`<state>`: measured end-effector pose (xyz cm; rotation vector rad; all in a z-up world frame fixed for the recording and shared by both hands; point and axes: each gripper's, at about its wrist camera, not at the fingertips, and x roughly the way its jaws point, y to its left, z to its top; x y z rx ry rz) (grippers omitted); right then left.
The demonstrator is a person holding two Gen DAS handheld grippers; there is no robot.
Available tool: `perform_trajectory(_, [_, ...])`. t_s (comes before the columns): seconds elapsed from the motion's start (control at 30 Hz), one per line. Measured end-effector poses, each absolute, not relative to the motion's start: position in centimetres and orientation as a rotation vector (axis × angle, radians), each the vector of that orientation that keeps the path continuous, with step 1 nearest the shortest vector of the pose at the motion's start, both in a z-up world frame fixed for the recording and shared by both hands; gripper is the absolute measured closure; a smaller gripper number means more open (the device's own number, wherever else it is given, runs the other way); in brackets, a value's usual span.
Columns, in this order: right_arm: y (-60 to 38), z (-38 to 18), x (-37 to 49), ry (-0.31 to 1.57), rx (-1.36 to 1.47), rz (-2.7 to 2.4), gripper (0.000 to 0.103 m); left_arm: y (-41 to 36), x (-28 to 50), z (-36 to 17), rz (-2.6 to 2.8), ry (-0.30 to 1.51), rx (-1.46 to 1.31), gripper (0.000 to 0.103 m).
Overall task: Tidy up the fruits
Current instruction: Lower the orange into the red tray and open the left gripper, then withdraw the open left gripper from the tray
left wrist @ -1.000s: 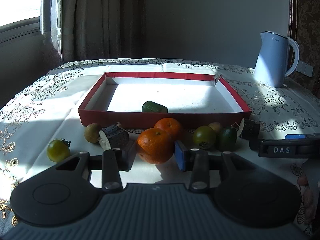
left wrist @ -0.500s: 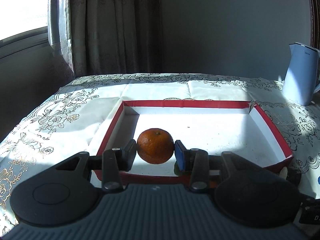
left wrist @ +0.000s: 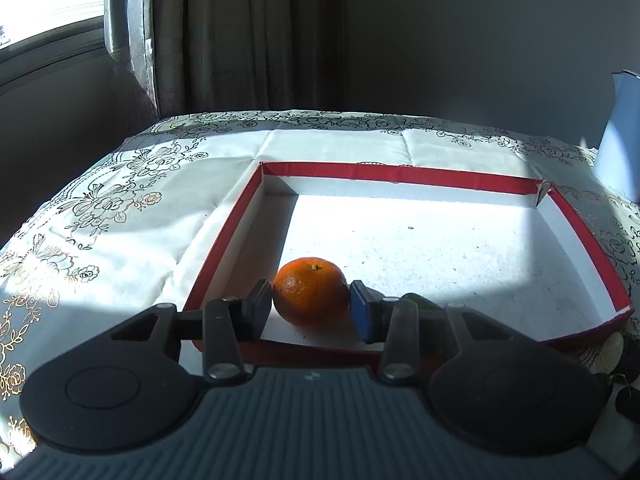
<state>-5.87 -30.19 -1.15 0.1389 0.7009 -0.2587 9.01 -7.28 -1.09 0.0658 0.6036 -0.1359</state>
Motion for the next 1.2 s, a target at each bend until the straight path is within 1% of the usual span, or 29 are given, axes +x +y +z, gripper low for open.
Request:
perform_trajectory(0.03, [-30.2, -1.1, -5.9, 0.701, 0.138, -0.259, 0.000, -7.3, 8.9, -1.0, -0.133, 0.596, 0.070, 0.059])
perform_trajectory(0.07, [-30.2, -1.1, -5.9, 0.702, 0.138, -0.259, 0.000, -7.2, 8.7, -1.0, -0.131, 0.591, 0.070, 0.049])
perform_trajectory(0.1, [-30.2, -1.1, -5.9, 0.701, 0.139, -0.259, 0.000, -7.2, 8.4, -0.8, -0.126, 0.579, 0.070, 0.044])
perform_trajectory(0.17, [-30.2, -1.1, -5.9, 0.701, 0.139, -0.259, 0.000, -7.1, 7.8, -0.5, -0.125, 0.566, 0.076, 0.041])
perform_trajectory(0.23, [-30.2, -1.1, -5.9, 0.702, 0.138, -0.259, 0.000, -6.9, 7.0, -0.1, -0.127, 0.553, 0.081, 0.035])
perform_trajectory(0.3, [-30.2, -1.1, -5.9, 0.701, 0.139, -0.259, 0.000, -6.7, 6.1, 0.1, -0.125, 0.538, 0.082, 0.024])
perform_trajectory(0.4, [-30.2, -1.1, -5.9, 0.701, 0.139, -0.259, 0.000, -6.1, 4.4, 0.5, -0.127, 0.510, 0.082, 0.012])
perform_trajectory(0.53, [-30.2, -1.1, -5.9, 0.701, 0.139, -0.259, 0.000, -5.3, 1.7, 0.9, -0.146, 0.499, 0.066, 0.004])
perform_trajectory(0.57, [-30.2, -1.1, -5.9, 0.701, 0.139, -0.259, 0.000, -5.1, 1.2, 0.8, -0.146, 0.500, 0.063, 0.000])
perform_trajectory(0.9, [-30.2, -1.1, -5.9, 0.702, 0.136, -0.260, 0.000, -3.4, -3.3, -1.9, -0.160, 0.526, 0.058, 0.000])
perform_trajectory(1.2, [-30.4, -0.9, -6.8, 0.662, 0.179, -0.223, 0.000, -2.0, -3.0, -2.8, -0.177, 0.571, -0.004, 0.000])
